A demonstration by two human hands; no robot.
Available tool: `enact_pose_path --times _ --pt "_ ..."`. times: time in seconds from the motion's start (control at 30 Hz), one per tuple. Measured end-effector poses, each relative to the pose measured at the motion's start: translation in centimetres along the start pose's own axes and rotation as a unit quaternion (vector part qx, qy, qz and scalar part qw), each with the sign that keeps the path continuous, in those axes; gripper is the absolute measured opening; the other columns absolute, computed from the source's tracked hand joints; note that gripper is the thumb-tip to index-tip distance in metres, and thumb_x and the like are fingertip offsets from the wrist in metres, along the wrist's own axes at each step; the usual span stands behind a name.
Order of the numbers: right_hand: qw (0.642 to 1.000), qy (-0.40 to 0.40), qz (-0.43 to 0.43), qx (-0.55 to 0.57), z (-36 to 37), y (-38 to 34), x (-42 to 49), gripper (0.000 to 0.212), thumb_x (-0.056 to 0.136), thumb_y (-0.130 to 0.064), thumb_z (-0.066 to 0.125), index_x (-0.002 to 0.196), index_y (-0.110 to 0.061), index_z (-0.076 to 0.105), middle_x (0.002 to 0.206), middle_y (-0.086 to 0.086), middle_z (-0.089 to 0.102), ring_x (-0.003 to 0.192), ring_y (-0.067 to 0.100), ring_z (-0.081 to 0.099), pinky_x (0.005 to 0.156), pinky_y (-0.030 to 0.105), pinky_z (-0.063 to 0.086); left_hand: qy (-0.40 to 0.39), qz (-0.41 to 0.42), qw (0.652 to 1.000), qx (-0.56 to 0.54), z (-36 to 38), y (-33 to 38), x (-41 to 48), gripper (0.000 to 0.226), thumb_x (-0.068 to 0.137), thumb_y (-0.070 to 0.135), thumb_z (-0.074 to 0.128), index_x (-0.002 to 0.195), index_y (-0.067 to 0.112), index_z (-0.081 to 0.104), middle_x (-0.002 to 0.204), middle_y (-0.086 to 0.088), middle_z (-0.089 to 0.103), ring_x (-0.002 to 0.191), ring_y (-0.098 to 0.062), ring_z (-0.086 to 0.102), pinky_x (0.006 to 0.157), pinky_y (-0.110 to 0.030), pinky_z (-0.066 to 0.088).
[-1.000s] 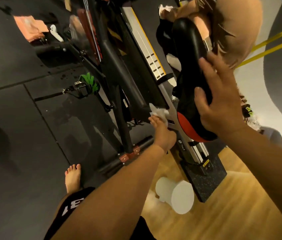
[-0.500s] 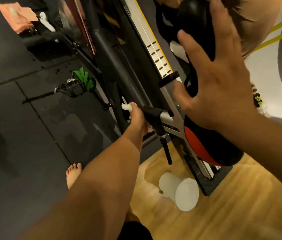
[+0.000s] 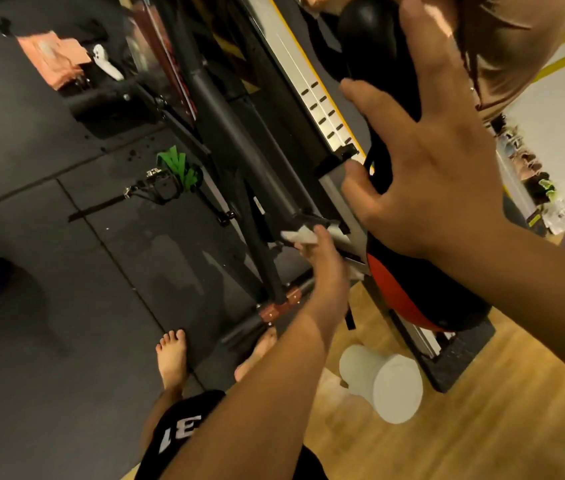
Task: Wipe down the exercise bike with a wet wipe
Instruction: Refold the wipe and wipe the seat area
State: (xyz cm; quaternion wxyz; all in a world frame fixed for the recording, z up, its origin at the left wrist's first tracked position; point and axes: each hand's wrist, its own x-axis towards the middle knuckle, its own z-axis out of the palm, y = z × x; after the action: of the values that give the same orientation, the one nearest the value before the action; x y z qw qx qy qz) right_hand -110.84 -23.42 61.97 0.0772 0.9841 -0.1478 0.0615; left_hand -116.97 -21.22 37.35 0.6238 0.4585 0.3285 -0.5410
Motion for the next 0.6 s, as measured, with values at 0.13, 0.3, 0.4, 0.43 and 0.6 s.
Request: enact_pose_path --times 0.13,0.3,0.4,0.43,0.6 --pt "1.000 0.003 0.003 -0.004 0.0 -0.1 -0.3 0.054 0.087 -0.039 0.052 0.138 -0.021 0.048 0.160 0.016 0.015 0.147 0.034 0.015 0.107 0.045 0.039 -0.008 -0.006 0.999 -0.053 -0.4 0.9 1.2 0.116 0.044 0.103 0.041 0.146 0.050 0.026 0.153 0.003 0.040 0.134 -0.027 0.046 0.108 -0.055 0.039" --pt "1.000 0.008 0.004 0.009 0.1 0.1 0.0 0.047 0.085 -0.035 0.053 0.131 -0.022 0.054 0.160 0.013 0.016 0.146 0.032 0.017 0.102 0.039 0.042 0.070 -0.031 0.997 0.016 -0.4 6.7 2.1 0.103 0.072 0.084 0.025 0.157 0.028 0.011 0.164 -0.002 0.014 0.148 -0.028 0.021 0.117 -0.056 0.022" --pt "0.999 0.022 0.000 0.031 0.1 0.1 -0.3 0.045 0.084 -0.030 0.054 0.128 -0.018 0.057 0.159 0.015 0.019 0.146 0.033 0.019 0.102 0.038 0.040 -0.020 0.027 0.998 0.046 -0.2 5.2 -2.5 0.092 0.084 0.083 0.033 0.156 0.035 0.004 0.165 0.002 0.006 0.150 -0.025 0.016 0.120 -0.050 0.019" --pt "0.999 0.022 -0.002 0.035 0.0 0.0 -0.2 0.045 0.085 -0.029 0.054 0.128 -0.018 0.057 0.159 0.015 0.019 0.146 0.032 0.019 0.102 0.038 0.040 -0.077 0.023 0.996 0.025 -0.3 4.3 -3.5 0.102 0.069 0.095 0.037 0.153 0.046 0.007 0.165 0.003 0.007 0.149 -0.026 0.020 0.119 -0.051 0.022" --pt "0.999 0.011 0.009 0.030 -0.3 -0.3 -0.3 0.044 0.084 -0.028 0.055 0.127 -0.020 0.056 0.161 0.013 0.014 0.147 0.031 0.016 0.106 0.047 0.041 -0.120 0.048 0.990 0.056 0.3 2.7 -7.5 0.085 0.066 0.087 0.029 0.141 0.048 0.024 0.158 0.003 0.026 0.138 -0.023 0.037 0.110 -0.055 0.034"
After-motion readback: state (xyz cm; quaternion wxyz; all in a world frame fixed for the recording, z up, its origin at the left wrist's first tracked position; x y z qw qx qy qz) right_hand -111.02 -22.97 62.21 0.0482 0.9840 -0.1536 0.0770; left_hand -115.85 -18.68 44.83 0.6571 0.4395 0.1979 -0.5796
